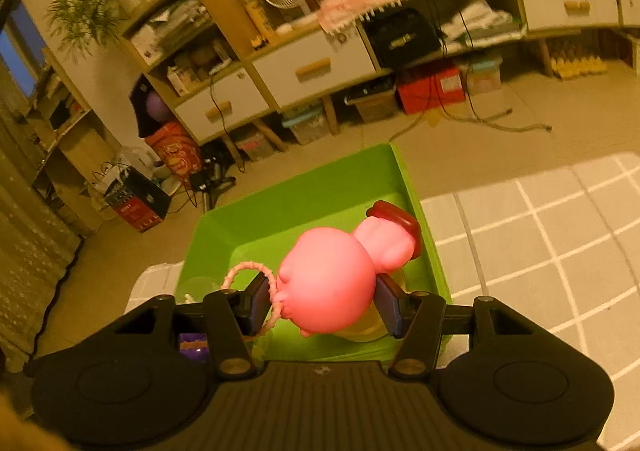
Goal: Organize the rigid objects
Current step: 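Lift and carry the pig and grapes over the green bin with both tools, then lower the pig and grapes into the green bin and open both tools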
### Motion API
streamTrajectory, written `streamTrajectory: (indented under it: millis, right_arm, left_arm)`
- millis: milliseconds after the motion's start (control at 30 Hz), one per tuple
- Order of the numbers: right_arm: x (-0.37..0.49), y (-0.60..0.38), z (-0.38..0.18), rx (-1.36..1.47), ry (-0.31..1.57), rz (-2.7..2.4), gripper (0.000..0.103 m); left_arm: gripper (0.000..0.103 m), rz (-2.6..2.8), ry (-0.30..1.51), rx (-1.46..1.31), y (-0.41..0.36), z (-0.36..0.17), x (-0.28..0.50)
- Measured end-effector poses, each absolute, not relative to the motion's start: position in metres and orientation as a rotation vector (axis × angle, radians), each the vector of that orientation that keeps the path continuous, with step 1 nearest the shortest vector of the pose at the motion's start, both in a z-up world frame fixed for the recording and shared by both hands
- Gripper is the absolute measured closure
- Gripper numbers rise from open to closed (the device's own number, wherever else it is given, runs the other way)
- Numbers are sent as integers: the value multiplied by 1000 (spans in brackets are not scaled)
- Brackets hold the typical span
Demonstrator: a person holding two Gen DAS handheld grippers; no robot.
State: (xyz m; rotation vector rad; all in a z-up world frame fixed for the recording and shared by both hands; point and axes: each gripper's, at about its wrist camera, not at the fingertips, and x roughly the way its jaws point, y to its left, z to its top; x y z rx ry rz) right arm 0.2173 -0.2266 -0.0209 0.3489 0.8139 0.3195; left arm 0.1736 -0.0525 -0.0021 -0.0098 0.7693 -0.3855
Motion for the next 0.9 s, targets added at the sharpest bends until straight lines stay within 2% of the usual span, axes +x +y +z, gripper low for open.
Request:
streamTrajectory:
  millis: [200, 533, 600, 667, 733, 900]
  right_arm:
    - [231, -233, -42, 419, 861, 316, 61]
    - [231, -226, -44, 407, 866, 305, 59]
    - [232, -227, -42, 419, 866, 300, 57]
    - [231, -229, -40, 448, 868, 306, 48]
    - [230, -231, -39, 464, 877, 296, 41]
    - [225, -234, -37, 470, 885, 290, 40]
  left_arm:
    - [41, -367, 794, 13, -54, -16, 183]
    - [40, -351, 809, -34, -48, -23, 190]
    - [33, -356, 801, -42, -47, -21, 188]
    - [15, -376, 776, -52, -47, -18, 184]
    - [14, -388, 757, -44, -47, -15, 179]
    - [9, -384, 754, -52, -48, -10, 176]
